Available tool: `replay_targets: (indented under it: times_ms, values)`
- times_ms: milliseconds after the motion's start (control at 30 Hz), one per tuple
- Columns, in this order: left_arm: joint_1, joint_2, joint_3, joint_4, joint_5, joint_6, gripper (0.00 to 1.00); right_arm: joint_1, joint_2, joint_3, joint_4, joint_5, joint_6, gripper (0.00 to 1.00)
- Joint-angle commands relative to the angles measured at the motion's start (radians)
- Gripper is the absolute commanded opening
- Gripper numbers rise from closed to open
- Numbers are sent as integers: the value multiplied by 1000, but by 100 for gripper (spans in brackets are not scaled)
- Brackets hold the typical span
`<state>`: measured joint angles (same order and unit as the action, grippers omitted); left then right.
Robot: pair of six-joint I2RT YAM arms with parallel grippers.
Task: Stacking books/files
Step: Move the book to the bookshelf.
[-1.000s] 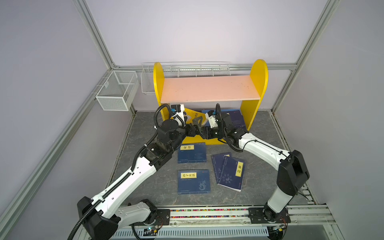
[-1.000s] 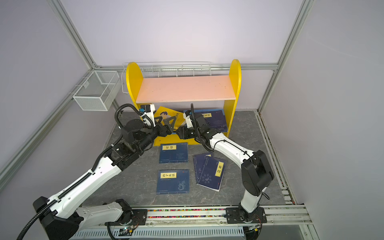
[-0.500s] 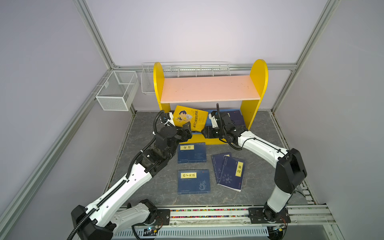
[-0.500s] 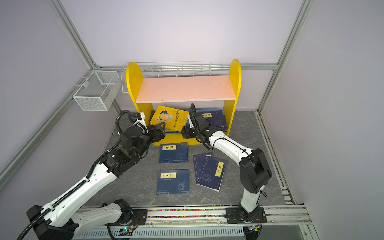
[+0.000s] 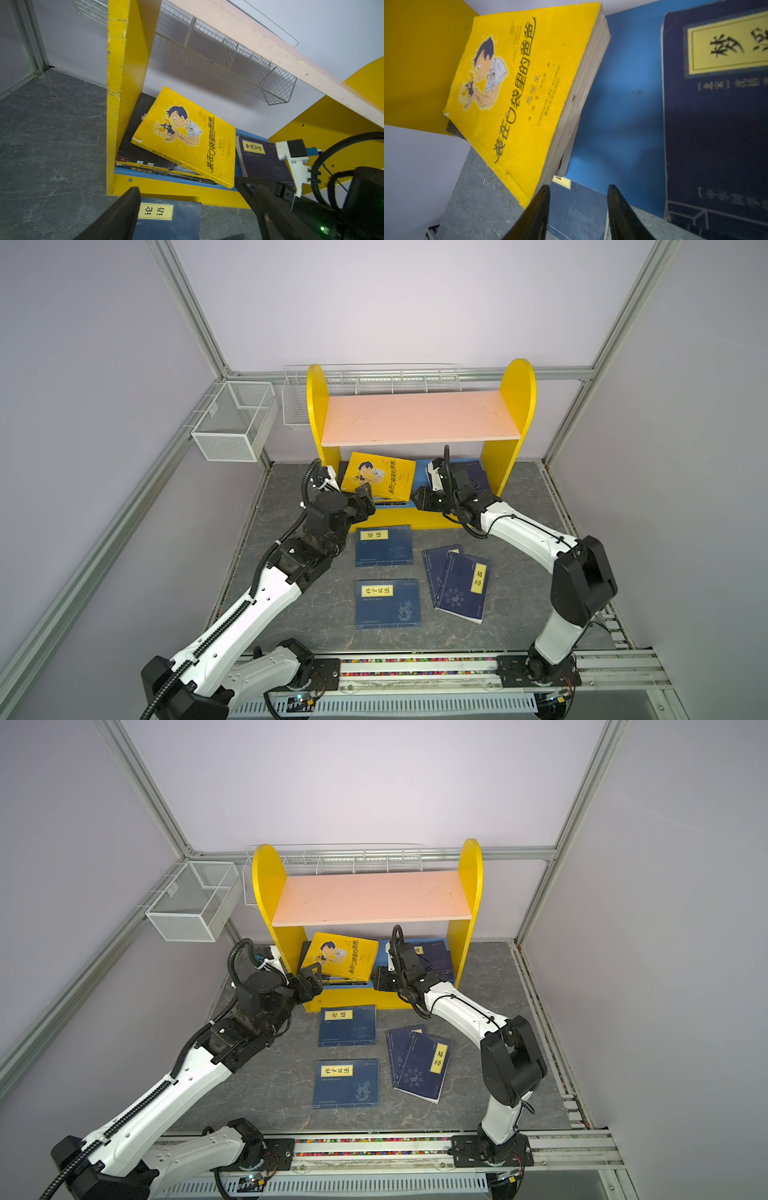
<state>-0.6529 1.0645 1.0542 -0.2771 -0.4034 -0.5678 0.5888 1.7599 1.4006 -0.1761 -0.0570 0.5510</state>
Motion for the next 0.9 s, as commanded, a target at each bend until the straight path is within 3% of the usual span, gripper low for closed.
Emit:
replay_targets:
  times_ms: [0, 167, 567, 867]
  values:
    - [10, -19, -16, -30, -7, -15, 86, -14, -19, 16, 73, 14, 46, 48]
    - [19, -23, -14, -41, -4, -16, 86, -30, 17, 54, 106, 28, 66, 48]
    - [30, -27, -16, -61, -14, -18, 86, -63, 136, 142, 173, -93, 103, 48]
    - [32, -36, -14, -76, -29, -22, 86, -80, 195, 179, 161, -82, 129, 48]
